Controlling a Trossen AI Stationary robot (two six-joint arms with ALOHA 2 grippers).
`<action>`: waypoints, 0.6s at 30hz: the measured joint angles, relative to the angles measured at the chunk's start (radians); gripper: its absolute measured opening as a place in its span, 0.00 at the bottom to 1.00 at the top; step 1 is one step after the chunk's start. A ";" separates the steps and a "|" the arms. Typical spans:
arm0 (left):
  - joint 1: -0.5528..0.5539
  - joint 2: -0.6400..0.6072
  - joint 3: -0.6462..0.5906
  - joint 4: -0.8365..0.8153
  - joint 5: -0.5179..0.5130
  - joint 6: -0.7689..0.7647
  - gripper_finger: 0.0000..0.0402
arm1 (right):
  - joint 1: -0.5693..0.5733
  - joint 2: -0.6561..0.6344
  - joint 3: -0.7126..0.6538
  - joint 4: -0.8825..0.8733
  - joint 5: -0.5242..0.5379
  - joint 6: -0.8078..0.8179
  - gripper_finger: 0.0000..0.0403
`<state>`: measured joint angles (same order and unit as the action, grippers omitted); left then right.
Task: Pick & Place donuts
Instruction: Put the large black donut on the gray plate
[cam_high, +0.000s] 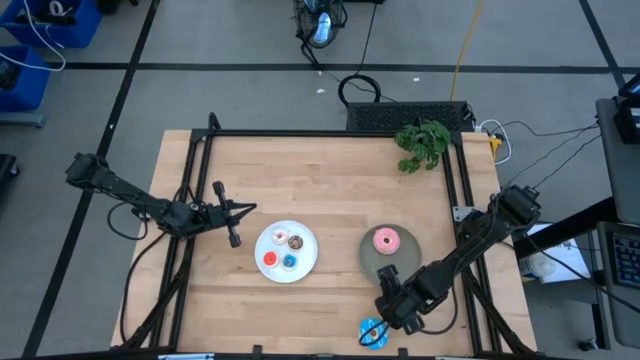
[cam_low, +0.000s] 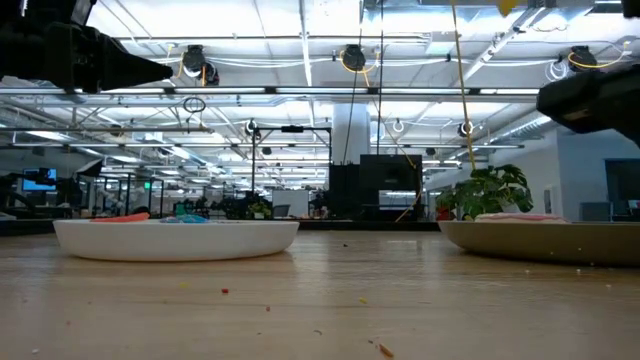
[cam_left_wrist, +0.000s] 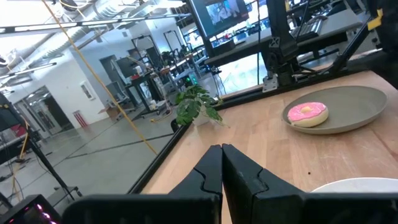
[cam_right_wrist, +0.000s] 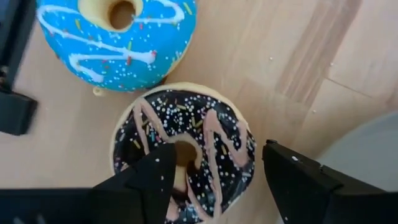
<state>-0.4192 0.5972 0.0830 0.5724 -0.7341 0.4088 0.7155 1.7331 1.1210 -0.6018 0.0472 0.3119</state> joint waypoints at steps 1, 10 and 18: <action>0.000 0.000 0.000 0.000 0.000 0.000 0.04 | 0.000 0.006 0.000 -0.001 0.000 -0.008 0.56; 0.000 0.000 0.000 0.000 0.001 -0.001 0.04 | 0.000 0.064 0.000 0.000 -0.003 -0.033 0.56; 0.000 0.000 0.000 0.000 0.001 -0.001 0.04 | 0.000 0.091 0.003 0.005 -0.034 -0.043 0.48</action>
<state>-0.4194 0.5973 0.0830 0.5720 -0.7334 0.4076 0.7150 1.8236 1.1236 -0.5964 0.0133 0.2687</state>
